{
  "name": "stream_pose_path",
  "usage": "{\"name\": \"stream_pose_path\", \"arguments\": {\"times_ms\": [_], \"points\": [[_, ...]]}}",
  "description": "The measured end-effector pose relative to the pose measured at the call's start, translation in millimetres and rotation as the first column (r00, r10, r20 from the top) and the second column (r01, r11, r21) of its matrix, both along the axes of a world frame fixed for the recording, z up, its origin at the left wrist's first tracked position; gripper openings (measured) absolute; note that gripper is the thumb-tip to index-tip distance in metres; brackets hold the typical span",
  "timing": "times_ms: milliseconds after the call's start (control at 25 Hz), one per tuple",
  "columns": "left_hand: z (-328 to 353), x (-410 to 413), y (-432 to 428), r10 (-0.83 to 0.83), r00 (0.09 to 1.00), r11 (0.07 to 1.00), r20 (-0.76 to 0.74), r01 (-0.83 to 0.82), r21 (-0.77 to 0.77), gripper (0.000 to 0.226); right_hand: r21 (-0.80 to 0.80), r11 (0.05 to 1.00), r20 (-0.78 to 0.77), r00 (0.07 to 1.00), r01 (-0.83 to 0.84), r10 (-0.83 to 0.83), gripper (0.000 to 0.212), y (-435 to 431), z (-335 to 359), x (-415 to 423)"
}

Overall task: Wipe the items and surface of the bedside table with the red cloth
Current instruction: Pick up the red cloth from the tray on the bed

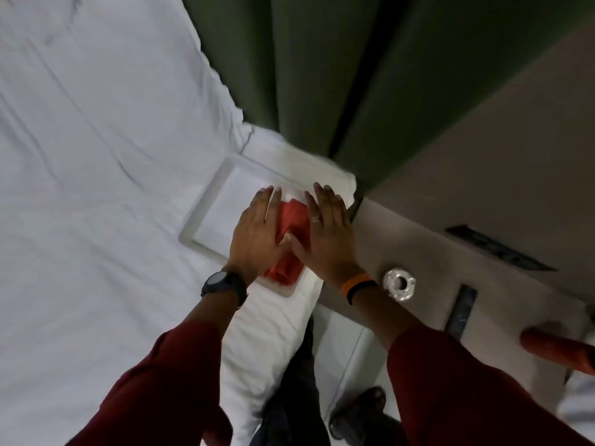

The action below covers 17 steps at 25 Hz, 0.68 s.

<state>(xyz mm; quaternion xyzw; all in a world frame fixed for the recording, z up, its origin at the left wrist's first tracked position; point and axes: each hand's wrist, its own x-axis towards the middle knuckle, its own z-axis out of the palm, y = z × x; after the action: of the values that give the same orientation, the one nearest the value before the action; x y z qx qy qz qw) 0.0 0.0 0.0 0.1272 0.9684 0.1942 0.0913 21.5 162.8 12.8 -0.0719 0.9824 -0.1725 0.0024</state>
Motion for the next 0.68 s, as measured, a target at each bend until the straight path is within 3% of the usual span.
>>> {"name": "stream_pose_path", "arguments": {"times_ms": [200,240,360,440,560,600,680], "points": [[-60,2,9,0.266,0.918,0.936,0.294,-0.319,0.15,0.091,0.087,0.996,0.2,0.98,-0.026,0.008,0.064,-11,-65,-9],[-65,0,14,0.322,0.888,0.908,0.328,-0.388,0.156,0.082,0.103,0.994,0.221,0.975,-0.039,0.015,0.061,-11,-72,-12],[-65,-13,24,0.38,0.824,0.859,0.421,-0.483,0.171,0.015,0.056,0.998,0.196,0.981,-0.005,-0.006,0.055,-11,-77,-21],[-57,-17,26,0.306,0.811,0.817,0.499,-0.493,0.299,0.016,-0.156,0.985,0.176,0.983,0.079,-0.051,0.059,-7,-71,-23],[-27,-14,31,0.187,0.837,0.683,0.514,-0.487,0.544,0.015,-0.477,0.839,0.22,0.959,0.263,-0.176,0.065,2,-46,-13],[-17,-14,35,0.157,0.837,0.633,0.524,-0.493,0.597,0.015,-0.567,0.749,0.248,0.938,0.342,-0.241,0.068,6,-37,-9],[5,-12,48,0.056,0.843,0.544,0.536,-0.476,0.692,0.021,-0.731,0.46,0.373,0.86,0.503,-0.347,0.077,22,-17,1]]}}
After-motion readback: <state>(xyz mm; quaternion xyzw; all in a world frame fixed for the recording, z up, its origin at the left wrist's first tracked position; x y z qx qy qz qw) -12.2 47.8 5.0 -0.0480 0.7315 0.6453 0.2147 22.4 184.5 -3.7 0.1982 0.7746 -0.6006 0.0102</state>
